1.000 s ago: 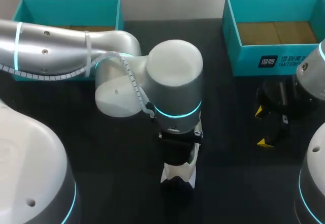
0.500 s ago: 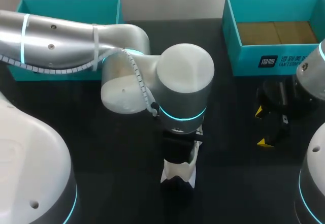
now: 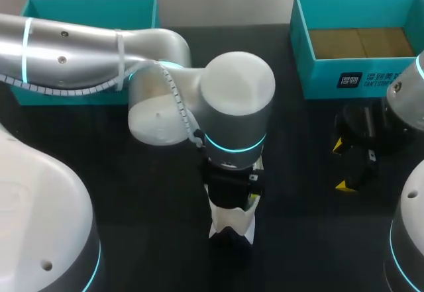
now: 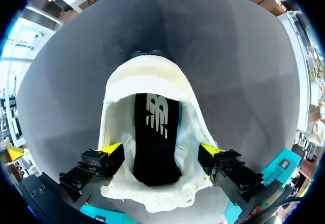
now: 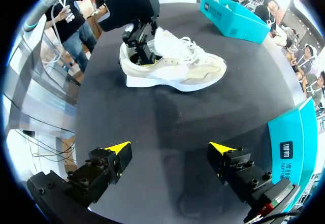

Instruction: Take the shoe out of the shoebox, open the shoe tongue, remove and reinsert the insole, then place the shoe into the shoebox

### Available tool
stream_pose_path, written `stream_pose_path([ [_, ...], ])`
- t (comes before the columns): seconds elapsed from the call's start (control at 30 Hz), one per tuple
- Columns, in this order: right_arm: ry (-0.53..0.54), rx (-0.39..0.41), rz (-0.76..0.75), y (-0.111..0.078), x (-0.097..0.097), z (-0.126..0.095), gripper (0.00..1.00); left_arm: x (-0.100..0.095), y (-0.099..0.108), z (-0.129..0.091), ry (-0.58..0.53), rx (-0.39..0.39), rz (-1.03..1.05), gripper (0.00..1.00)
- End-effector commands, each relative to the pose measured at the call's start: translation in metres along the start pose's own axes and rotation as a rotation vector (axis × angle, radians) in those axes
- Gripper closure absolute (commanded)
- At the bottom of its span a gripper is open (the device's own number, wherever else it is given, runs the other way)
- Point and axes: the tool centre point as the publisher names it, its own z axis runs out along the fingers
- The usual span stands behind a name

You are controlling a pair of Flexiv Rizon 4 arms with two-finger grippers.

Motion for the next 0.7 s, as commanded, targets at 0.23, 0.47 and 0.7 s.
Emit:
stream_pose_path([
  [0.23, -0.003, 0.003, 0.001, 0.0, 0.001, 0.001, 0.0, -0.001, 0.007, -0.011, -0.02, -0.012, 0.012, 0.0],
  [0.47, -0.003, 0.003, 0.001, 0.0, 0.001, 0.001, 0.0, -0.004, 0.013, -0.015, -0.069, 0.019, 0.025, 0.0],
  [0.7, -0.003, 0.003, 0.001, 0.0, 0.001, 0.001, 0.0, -0.009, 0.011, -0.015, -0.067, 0.017, 0.026, 0.0],
])
